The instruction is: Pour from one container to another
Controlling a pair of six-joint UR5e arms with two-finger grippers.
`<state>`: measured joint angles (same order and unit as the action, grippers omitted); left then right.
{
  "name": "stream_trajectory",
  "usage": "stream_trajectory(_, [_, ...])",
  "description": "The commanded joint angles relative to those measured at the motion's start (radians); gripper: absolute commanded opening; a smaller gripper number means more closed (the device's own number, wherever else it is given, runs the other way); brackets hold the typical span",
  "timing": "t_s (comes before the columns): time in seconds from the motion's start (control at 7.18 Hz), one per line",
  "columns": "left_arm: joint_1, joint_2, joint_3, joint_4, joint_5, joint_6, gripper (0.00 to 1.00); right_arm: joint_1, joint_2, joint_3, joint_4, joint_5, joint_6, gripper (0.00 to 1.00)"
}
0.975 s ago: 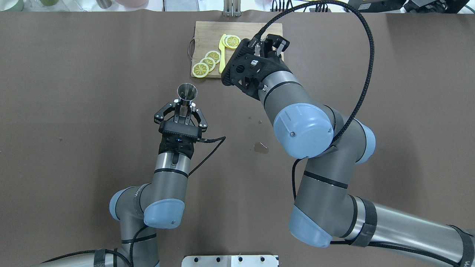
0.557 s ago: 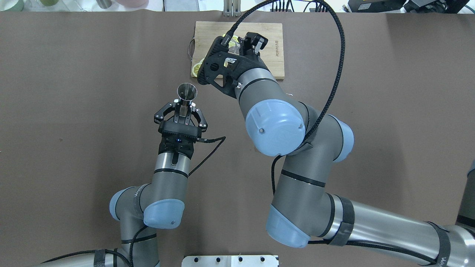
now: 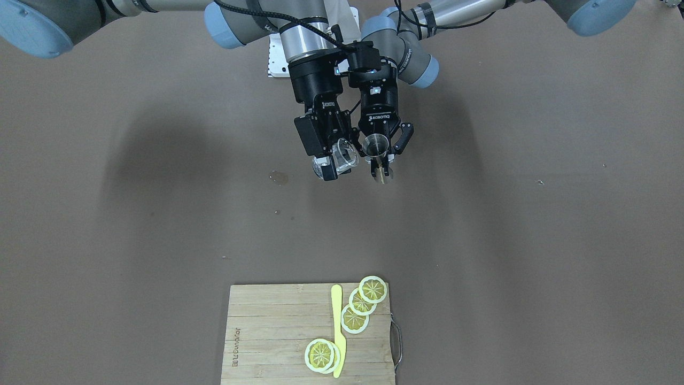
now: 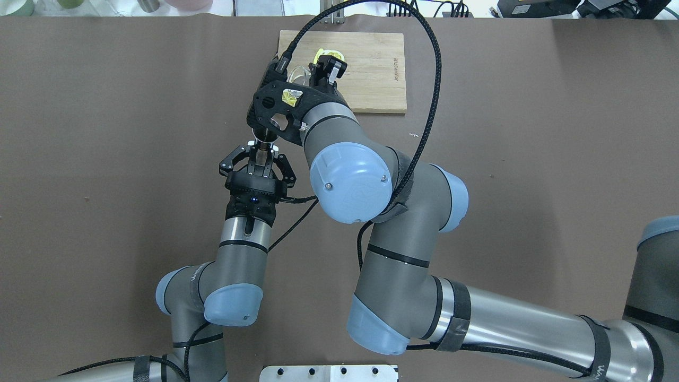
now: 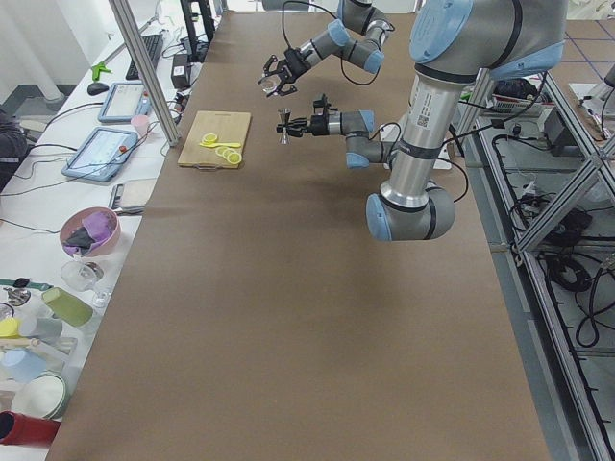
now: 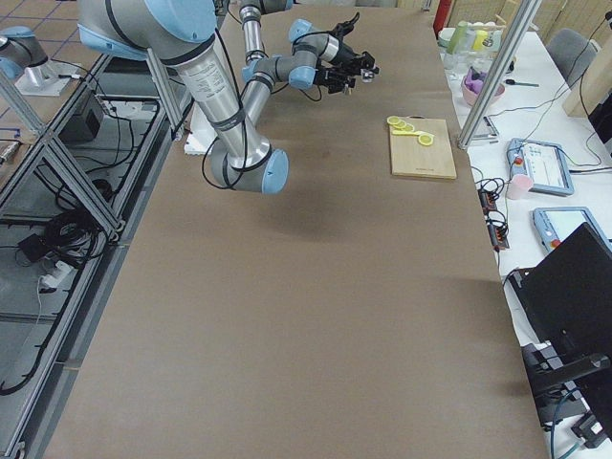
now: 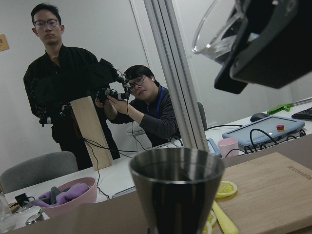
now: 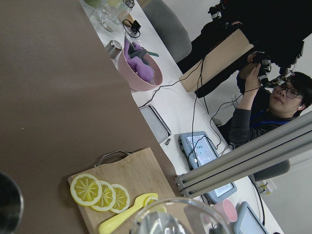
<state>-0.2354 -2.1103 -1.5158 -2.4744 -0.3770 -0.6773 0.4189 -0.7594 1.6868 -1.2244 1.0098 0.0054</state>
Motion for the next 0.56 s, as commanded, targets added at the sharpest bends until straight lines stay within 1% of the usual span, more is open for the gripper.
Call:
stream_trajectory(0.0, [0.002, 0.003, 0.0, 0.002, 0.0, 0.004, 0.0, -0.02, -0.006, 0.013, -0.012, 0.033, -0.001, 0.0])
stream_trajectory(0.14, [0.002, 0.001, 0.0, 0.009, 0.0, 0.004, 0.0, -0.02, -0.024, 0.052, -0.051, 0.045, -0.002, 0.0])
stream_trajectory(0.42, [0.002, 0.0, 0.002, 0.014, -0.002, 0.005, 0.0, -0.037, -0.037, 0.068, -0.064, 0.047, -0.002, 0.0])
